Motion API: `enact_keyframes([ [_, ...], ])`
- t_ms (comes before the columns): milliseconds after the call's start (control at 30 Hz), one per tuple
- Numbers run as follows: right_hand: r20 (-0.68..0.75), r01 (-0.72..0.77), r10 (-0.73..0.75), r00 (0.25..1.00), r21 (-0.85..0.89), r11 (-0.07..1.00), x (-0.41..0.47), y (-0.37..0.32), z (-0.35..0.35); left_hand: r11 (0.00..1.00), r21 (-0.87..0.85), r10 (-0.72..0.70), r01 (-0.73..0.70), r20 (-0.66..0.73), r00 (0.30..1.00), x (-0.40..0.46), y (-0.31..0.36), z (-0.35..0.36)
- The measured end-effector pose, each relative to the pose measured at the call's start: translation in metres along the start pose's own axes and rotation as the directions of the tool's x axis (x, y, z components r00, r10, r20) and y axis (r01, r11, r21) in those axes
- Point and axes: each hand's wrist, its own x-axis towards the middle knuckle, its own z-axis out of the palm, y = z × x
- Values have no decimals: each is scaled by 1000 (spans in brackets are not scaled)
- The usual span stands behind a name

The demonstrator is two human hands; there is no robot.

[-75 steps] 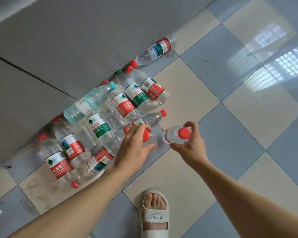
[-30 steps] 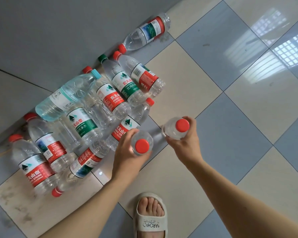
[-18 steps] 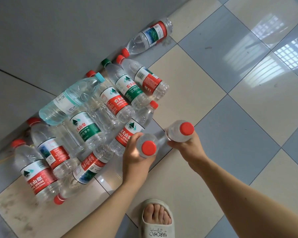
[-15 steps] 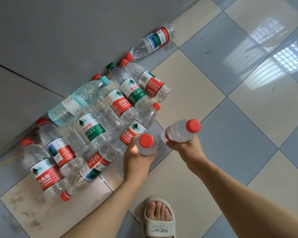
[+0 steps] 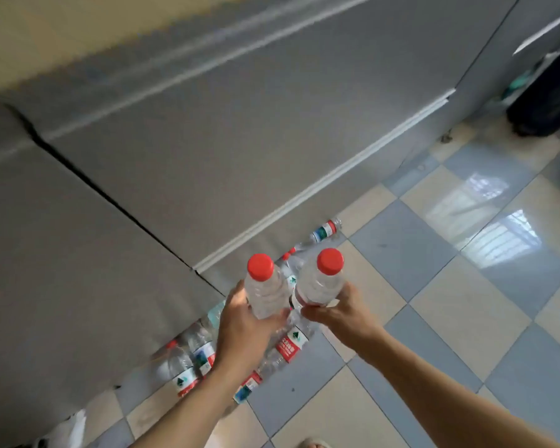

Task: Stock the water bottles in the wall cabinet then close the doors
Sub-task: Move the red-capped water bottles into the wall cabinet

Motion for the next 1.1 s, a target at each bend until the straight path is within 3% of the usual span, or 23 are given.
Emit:
enact_keyframes([
  [233,41,131,-128,991,-72,989,-41,-239,-44,962,-153,220,-227,-61,974,-53,209,-88],
  [400,51,153,-147,988,-126,980,-112,-366,-86,926,-190,325,-326,-36,945,-117,327,-130],
  [567,121,221,-204,972,-158,962,-167,-484,-117,875,-203,425,-439,-109,899,-157,436,-163],
  [833,139,485,-466,874,-164,859,-215,-688,-129,712,-105,662,-694,-228,714,-199,626,-266],
  [1100,247,726,-706,664,16,688,-259,-874,-70,543,66,738,-837,-512,439,-249,751,-401],
])
